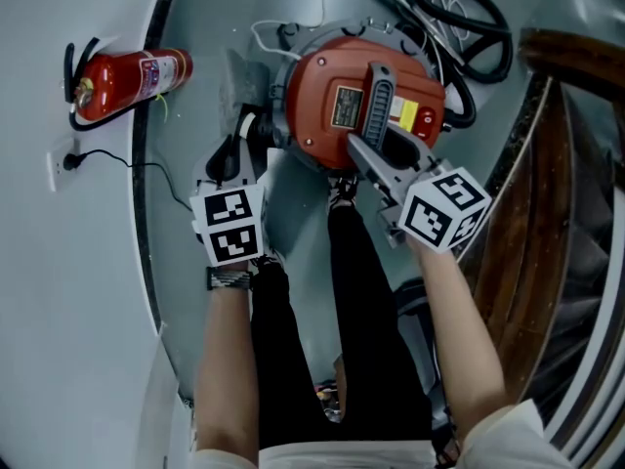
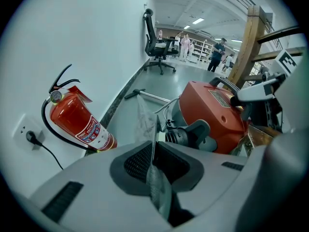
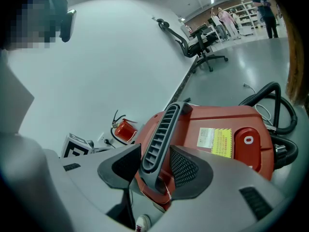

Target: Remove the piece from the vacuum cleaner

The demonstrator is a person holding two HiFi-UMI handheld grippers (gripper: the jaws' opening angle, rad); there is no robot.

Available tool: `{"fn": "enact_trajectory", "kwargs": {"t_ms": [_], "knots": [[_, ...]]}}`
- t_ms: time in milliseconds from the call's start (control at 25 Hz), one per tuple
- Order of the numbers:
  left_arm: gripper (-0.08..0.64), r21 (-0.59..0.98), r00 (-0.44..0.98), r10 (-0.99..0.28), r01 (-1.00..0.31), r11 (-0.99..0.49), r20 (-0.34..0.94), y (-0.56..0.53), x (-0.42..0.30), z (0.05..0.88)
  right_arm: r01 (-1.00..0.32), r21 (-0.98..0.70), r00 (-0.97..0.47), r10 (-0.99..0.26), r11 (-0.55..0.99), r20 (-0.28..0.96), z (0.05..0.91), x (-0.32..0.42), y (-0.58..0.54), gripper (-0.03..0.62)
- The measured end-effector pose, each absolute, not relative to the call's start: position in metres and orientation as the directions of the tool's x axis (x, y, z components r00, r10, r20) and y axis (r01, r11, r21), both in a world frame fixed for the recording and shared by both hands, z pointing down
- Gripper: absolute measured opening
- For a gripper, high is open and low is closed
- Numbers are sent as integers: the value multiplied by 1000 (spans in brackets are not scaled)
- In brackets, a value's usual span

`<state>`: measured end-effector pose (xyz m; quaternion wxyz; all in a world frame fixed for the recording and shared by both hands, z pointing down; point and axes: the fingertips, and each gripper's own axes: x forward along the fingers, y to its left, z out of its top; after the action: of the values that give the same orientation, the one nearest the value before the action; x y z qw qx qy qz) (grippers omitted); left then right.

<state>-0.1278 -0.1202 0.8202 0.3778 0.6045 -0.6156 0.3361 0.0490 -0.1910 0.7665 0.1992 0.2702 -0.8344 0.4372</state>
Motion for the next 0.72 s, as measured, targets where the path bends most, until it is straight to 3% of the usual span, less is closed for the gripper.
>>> {"fn": "enact_trajectory", "kwargs": {"t_ms": [720], "knots": [[43, 59, 31, -500, -997, 40, 866, -120, -131, 821, -616, -627, -782, -269, 477, 563, 766, 48, -190, 195]]}}
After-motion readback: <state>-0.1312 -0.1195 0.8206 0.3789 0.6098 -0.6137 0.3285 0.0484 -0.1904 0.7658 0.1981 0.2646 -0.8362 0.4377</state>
